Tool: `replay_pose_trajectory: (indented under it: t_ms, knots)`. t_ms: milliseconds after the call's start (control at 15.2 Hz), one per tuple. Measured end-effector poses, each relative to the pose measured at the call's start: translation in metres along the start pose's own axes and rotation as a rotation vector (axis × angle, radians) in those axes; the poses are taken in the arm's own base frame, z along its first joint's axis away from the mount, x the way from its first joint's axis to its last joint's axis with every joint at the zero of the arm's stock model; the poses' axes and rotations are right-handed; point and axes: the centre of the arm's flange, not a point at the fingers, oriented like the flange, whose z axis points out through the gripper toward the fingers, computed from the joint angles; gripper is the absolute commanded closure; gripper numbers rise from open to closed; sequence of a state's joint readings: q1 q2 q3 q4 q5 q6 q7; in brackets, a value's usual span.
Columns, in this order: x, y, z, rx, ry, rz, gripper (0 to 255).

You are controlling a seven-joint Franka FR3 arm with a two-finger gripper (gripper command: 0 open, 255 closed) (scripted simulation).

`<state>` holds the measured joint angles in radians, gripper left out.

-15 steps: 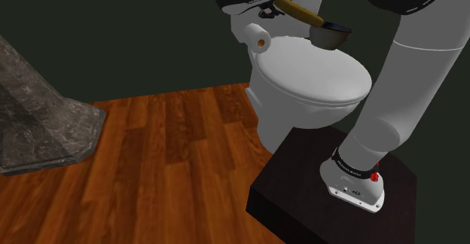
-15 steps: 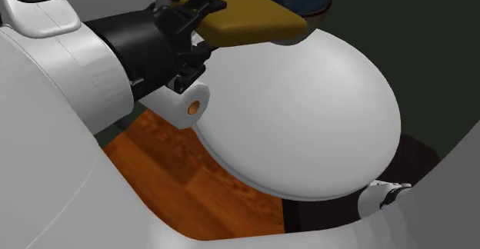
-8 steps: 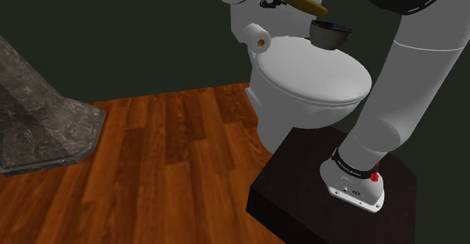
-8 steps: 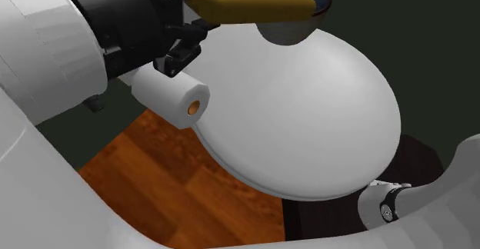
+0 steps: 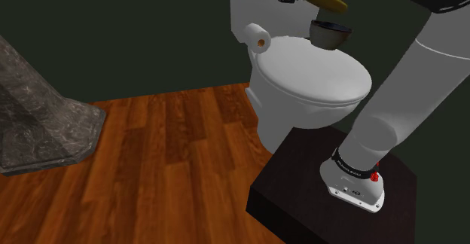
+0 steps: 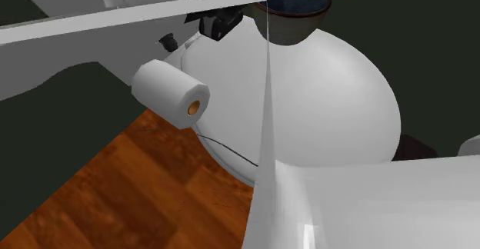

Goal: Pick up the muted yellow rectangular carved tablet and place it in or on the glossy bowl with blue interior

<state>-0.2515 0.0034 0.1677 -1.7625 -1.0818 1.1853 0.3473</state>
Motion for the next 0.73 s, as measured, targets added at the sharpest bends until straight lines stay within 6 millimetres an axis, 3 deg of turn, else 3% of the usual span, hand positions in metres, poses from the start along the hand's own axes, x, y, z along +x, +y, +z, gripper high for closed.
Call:
replay_pose_trajectory:
  t_ms: [264, 594, 726]
  knots:
    - [-0.011, 0.023, 0.042, 0.000, 0.000, 0.000, 255]
    - [-0.041, 0.052, 0.103, 0.001, 0.000, 0.000, 255]
    - [-0.045, 0.052, 0.115, 0.001, 0.001, 0.001, 255]
